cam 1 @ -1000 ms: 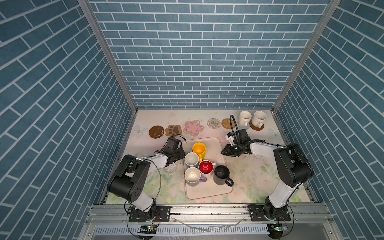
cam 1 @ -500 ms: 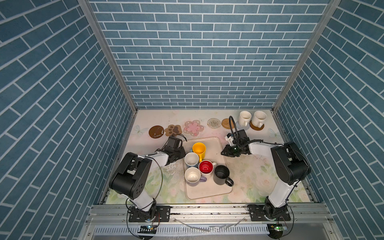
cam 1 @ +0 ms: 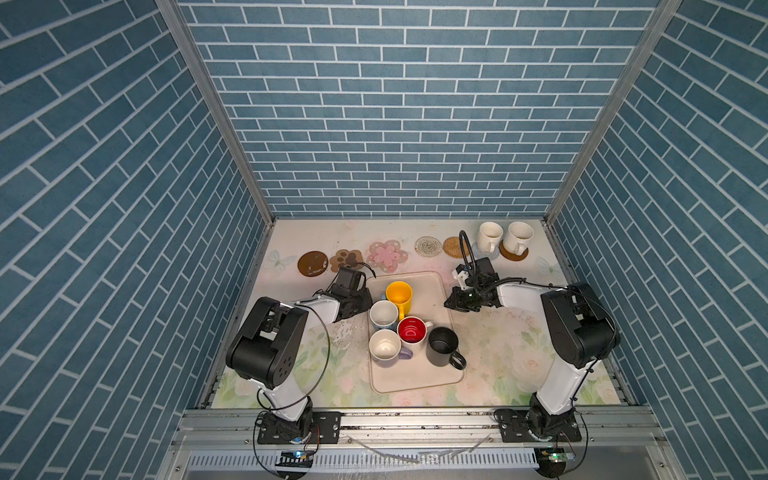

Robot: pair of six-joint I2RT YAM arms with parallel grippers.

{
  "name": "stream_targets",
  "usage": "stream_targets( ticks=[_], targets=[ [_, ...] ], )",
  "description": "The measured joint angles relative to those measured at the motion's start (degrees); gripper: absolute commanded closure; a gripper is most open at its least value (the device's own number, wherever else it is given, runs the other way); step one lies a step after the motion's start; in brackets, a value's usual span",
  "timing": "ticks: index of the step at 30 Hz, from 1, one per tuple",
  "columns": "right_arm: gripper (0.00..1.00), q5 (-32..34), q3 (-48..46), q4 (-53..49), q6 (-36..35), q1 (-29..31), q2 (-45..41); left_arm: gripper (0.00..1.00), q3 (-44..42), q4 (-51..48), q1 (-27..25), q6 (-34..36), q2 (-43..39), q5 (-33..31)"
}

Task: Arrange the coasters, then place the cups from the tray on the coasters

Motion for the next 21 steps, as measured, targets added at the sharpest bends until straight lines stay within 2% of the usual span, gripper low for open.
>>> stream_targets(
  ticks=[14,21],
  targets=[
    [1.00,5.42,1.01,0.02,1.27,0.00,0.00,1.00,9.53,-4.63,0.52,2.82,6.60,1.68],
    [1.00,7.08,1.16,0.02,1.33,0.00,-0.09,1.00,11.26,-5.64,0.61,3.15,7.74,2.08]
  ],
)
